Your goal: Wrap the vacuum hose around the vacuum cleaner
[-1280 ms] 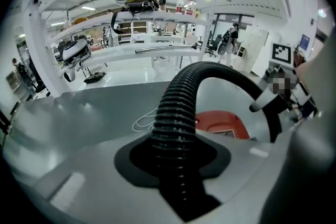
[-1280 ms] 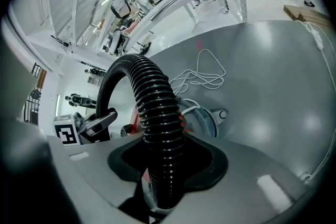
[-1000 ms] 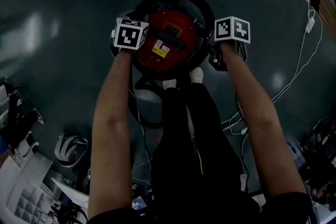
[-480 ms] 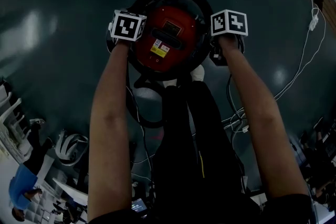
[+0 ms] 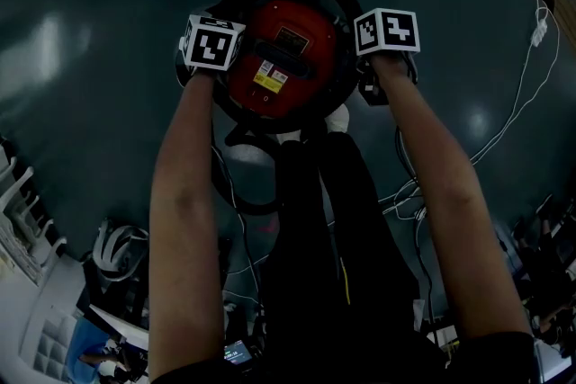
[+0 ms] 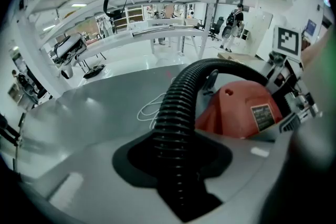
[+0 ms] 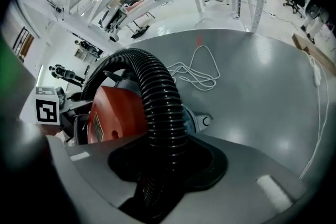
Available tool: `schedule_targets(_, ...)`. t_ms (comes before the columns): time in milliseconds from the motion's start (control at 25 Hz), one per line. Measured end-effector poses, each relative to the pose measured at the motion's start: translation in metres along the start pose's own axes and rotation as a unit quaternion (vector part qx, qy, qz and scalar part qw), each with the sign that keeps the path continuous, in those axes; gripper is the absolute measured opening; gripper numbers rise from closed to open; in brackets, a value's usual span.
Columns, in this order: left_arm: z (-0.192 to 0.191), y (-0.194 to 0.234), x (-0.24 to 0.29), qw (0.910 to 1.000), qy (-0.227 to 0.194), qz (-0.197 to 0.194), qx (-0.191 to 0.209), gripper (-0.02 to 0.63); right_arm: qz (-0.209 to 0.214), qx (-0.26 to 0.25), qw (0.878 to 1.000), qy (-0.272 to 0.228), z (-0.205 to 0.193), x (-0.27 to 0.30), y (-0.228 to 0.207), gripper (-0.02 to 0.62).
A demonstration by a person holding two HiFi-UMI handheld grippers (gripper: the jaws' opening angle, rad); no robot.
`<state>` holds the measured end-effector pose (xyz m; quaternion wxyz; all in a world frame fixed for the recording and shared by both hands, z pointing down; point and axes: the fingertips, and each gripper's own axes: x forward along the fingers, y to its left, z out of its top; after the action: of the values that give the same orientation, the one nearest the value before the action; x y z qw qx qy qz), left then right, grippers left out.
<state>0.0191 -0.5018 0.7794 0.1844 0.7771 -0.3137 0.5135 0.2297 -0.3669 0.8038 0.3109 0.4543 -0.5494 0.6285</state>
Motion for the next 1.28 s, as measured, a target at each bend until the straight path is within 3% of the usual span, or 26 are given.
schedule_targets(440,-0.008,0.012,0.012,0.9998,-0.011,0.014,-0.002,0.222,-0.06,-0.074,0.995,0.009,-0.002,0.01,-0.01,0.173)
schedule_targets(600,-0.007,0.017,0.009,0.9982,-0.028,0.009,-0.052,0.274,-0.07,-0.092,0.993,-0.005,0.004,0.005,-0.011,0.208)
schedule_targets(1080,-0.004,0.013,-0.014,0.996,-0.066,0.002,-0.061,0.311,-0.071,-0.088,0.992,-0.052,0.012,-0.017,-0.004,0.209)
schedule_targets(1280,-0.006,0.013,-0.042,0.9912,-0.092,0.005,-0.095,0.299,-0.083,-0.084,0.99,-0.08,0.011,-0.035,0.003,0.184)
